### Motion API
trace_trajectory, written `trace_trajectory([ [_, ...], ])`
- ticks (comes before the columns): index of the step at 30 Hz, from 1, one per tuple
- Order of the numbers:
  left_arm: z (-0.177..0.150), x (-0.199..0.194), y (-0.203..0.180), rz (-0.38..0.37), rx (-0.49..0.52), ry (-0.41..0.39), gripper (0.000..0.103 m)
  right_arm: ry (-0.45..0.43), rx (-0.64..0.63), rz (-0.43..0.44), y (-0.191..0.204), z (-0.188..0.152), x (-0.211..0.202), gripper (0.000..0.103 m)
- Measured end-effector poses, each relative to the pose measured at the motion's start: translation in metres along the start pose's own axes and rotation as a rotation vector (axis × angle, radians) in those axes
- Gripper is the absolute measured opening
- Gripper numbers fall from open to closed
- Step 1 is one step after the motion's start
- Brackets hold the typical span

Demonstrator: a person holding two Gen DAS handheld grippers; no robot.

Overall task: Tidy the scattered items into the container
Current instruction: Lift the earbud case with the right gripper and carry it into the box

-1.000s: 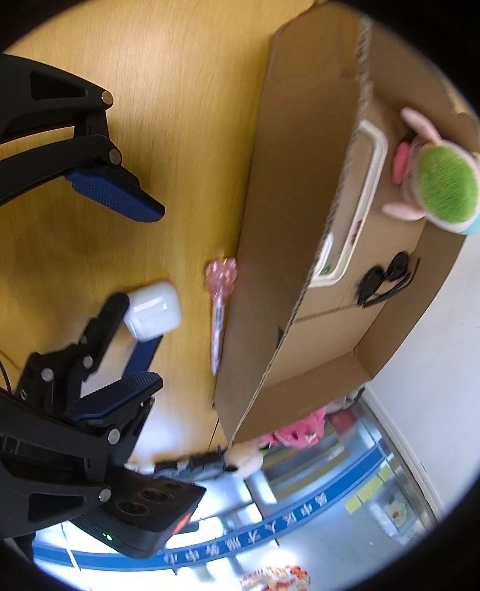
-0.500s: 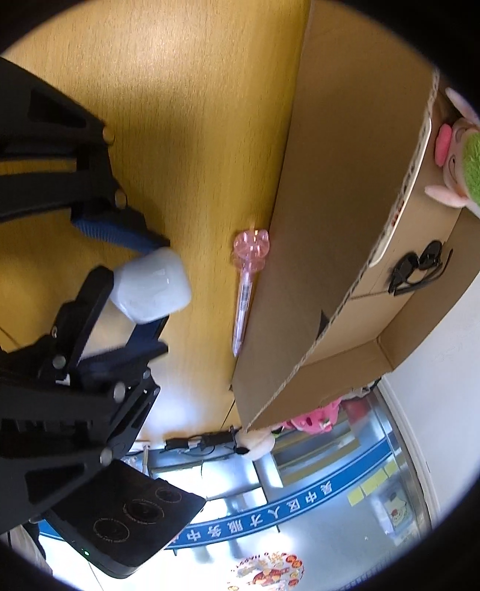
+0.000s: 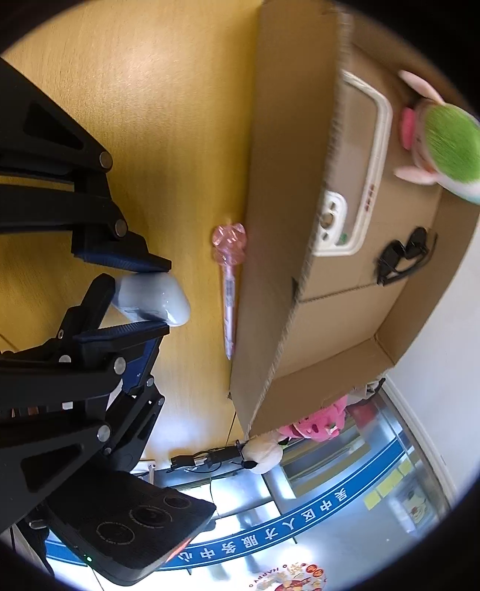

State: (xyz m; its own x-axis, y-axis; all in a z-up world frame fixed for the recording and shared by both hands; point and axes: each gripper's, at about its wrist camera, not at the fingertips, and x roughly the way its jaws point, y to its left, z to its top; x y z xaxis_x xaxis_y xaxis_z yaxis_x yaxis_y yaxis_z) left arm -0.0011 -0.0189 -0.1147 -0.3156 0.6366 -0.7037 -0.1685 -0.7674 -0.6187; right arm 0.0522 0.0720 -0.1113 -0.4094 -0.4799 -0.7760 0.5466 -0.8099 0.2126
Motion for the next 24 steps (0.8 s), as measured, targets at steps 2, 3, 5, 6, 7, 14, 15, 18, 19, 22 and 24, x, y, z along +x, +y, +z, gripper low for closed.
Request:
trace_trajectory([
  [2,0.004,-0.003,-0.01,0.011,0.028,-0.011,0.025,-0.014,0.0,-0.001,-0.002,0.006,-0.008,0.048],
  [3,0.007,-0.006,-0.017,0.021,0.05,-0.017,0.025,-0.021,-0.001,-0.002,-0.003,0.01,-0.013,0.048],
  [5,0.014,-0.011,-0.03,0.035,0.094,-0.035,0.025,-0.04,-0.009,-0.012,-0.005,0.02,-0.023,0.048],
  [6,0.019,-0.014,-0.036,0.036,0.11,-0.046,0.025,-0.05,-0.013,-0.018,-0.006,0.026,-0.028,0.048],
  [7,0.025,-0.018,-0.042,0.033,0.126,-0.056,0.025,-0.058,-0.018,-0.024,-0.007,0.033,-0.032,0.048],
  [14,0.072,-0.032,-0.076,0.019,0.222,-0.113,0.025,-0.101,-0.063,-0.051,-0.025,0.084,-0.06,0.048],
  [15,0.08,-0.033,-0.081,0.016,0.232,-0.114,0.025,-0.101,-0.064,-0.047,-0.03,0.092,-0.063,0.048],
  [18,0.106,-0.037,-0.093,0.015,0.267,-0.117,0.024,-0.095,-0.079,-0.052,-0.041,0.119,-0.069,0.048],
  [19,0.114,-0.037,-0.096,0.016,0.276,-0.117,0.024,-0.091,-0.08,-0.053,-0.044,0.125,-0.069,0.048],
  [22,0.136,-0.038,-0.1,0.015,0.281,-0.116,0.024,-0.061,-0.062,-0.034,-0.057,0.15,-0.069,0.048],
  [24,0.148,-0.038,-0.1,0.021,0.283,-0.109,0.024,-0.034,-0.041,-0.01,-0.065,0.164,-0.064,0.048],
])
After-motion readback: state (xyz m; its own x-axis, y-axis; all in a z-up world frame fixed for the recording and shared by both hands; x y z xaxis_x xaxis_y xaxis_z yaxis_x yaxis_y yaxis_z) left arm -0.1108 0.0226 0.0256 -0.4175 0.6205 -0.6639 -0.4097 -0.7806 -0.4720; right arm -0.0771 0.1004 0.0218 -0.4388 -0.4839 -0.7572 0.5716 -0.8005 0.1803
